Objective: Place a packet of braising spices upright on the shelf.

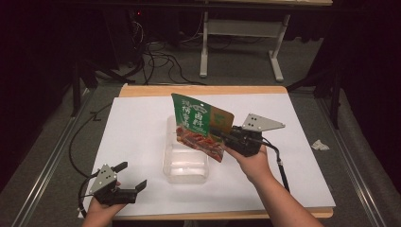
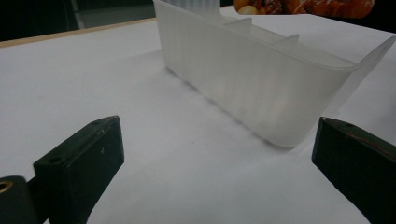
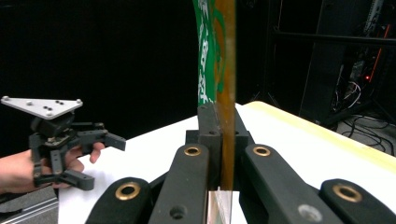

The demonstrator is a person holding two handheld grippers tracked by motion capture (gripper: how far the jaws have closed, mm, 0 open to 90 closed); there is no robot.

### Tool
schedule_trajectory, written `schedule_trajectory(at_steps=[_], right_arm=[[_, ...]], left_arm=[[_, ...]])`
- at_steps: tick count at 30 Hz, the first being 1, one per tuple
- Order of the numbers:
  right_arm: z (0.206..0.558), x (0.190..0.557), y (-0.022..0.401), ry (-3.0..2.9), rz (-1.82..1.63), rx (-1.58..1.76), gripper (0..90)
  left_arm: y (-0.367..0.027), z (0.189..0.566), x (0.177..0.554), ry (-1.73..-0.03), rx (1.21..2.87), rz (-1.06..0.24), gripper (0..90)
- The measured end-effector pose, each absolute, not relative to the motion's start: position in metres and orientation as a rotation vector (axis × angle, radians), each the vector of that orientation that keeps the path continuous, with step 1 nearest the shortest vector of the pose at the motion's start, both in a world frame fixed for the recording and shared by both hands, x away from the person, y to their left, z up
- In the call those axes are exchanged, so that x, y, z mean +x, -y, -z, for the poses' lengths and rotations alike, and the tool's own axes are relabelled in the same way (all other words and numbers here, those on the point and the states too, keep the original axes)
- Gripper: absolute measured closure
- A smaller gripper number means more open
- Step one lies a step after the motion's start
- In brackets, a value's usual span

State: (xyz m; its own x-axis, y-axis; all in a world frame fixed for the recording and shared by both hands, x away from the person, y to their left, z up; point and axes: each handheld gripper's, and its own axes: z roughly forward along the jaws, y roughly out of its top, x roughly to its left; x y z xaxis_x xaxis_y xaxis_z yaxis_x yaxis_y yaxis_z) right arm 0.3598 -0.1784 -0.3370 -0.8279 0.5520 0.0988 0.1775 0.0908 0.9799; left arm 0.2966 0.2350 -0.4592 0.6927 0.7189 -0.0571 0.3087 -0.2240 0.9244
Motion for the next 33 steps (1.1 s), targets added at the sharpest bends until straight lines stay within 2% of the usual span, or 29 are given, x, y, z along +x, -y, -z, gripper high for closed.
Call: schedule_trajectory(at_steps=[12,33], right_arm=[[0.350,0.399,0.163,-2.131,-1.770,0.741,90.0],[0.368,0.419,0.146,-2.156,-1.764,0.780,90.0]], left_arm=[[-0.236,0.459,0.297,-0.812,1.804,-0.468,2.8],[-0.238,0.459,0.297,-0.813,1.799,-0.472,2.8]])
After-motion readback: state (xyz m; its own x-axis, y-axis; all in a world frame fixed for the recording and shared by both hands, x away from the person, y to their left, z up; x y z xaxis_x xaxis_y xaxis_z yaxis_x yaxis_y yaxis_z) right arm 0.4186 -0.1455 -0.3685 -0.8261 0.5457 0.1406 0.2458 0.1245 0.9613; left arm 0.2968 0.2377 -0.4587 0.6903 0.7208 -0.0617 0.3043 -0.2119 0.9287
